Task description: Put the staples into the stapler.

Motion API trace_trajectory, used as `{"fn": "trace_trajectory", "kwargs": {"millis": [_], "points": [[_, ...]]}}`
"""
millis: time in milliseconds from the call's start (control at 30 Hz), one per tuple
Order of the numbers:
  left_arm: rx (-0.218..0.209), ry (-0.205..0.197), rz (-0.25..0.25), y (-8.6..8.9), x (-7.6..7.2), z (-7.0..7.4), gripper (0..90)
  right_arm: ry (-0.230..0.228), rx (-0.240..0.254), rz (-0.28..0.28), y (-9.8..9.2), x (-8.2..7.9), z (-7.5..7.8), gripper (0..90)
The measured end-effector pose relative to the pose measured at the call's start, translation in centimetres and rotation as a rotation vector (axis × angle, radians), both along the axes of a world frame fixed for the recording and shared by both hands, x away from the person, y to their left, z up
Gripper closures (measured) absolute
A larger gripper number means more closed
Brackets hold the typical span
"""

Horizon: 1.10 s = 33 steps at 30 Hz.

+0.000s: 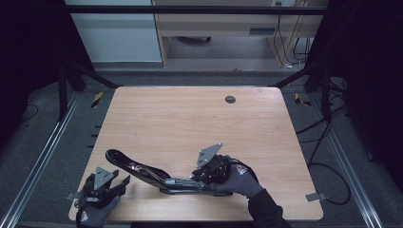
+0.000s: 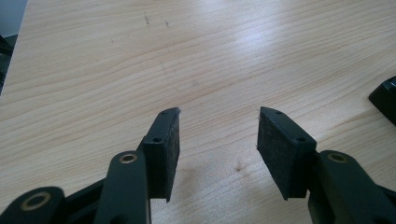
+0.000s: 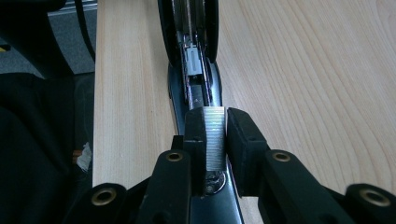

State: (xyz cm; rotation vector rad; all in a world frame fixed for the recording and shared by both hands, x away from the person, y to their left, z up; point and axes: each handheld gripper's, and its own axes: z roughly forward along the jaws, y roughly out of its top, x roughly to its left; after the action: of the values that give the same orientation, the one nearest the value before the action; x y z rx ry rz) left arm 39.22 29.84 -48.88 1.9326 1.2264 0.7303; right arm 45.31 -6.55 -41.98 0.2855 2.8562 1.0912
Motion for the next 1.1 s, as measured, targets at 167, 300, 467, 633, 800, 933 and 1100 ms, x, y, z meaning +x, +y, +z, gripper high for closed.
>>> {"fn": "trace_trajectory", "kwargs": {"millis": [167,300,467,633,800,933,1100], "points": [[0.003,0.002,0.000,0.1,0.0,0.0,48.3,-0.001,-0.017,0.014,0.2,0.1,-0.4,78.2],[0.003,0.001,-0.001,0.0,0.0,0.0,48.4,0.008,-0.023,0.011,0.2,0.1,-0.6,78.2],[0.002,0.001,0.000,0.0,0.0,0.0,48.4,0.010,-0.034,0.014,0.3,0.1,-1.0,78.2],[0.003,0.001,0.000,0.0,0.0,0.0,48.4,0.009,-0.041,0.031,0.5,0.3,-1.2,78.2],[0.002,0.001,-0.001,0.0,0.0,0.0,48.3,0.013,-0.050,0.033,0.6,0.3,-1.4,78.2],[0.006,0.001,-0.002,0.0,0.0,0.0,48.4,0.012,-0.058,0.039,0.7,0.4,-1.5,78.2],[0.004,0.002,-0.002,0.0,0.0,0.0,48.4,0.017,-0.063,0.045,0.8,0.4,-1.7,78.2]]}}
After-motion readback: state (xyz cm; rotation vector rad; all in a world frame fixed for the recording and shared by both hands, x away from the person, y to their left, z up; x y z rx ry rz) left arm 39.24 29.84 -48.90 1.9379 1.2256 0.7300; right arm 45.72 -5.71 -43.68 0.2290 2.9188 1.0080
